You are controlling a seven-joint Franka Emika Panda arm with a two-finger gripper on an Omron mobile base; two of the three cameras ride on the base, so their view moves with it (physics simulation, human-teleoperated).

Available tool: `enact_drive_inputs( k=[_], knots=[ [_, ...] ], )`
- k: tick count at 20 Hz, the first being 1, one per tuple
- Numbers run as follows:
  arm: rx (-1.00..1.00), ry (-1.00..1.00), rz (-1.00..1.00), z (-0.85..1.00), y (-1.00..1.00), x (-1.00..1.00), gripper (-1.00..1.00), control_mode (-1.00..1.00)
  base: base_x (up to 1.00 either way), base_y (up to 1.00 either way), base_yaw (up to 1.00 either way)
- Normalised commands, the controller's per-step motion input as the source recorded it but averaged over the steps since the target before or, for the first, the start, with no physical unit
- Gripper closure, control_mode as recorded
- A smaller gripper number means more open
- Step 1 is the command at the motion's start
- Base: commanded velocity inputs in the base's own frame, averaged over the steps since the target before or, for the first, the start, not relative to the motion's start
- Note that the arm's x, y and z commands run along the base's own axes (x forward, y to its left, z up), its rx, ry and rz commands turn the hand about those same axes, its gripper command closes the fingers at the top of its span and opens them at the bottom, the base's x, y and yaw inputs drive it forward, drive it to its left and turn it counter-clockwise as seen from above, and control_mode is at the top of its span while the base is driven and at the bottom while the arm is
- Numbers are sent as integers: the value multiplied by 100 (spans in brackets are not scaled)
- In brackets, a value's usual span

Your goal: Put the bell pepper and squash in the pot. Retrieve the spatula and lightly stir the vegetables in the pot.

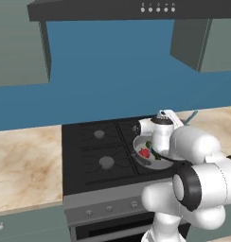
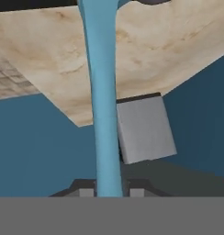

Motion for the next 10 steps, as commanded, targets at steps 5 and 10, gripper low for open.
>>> enact_drive_inputs(
  k=[5,10],
  knots=[
    [0,-1,3,11,33,6,100,-100,0,0,0],
    [6,-4,3,33,8,44,100,-100,0,0,0]
  ],
)
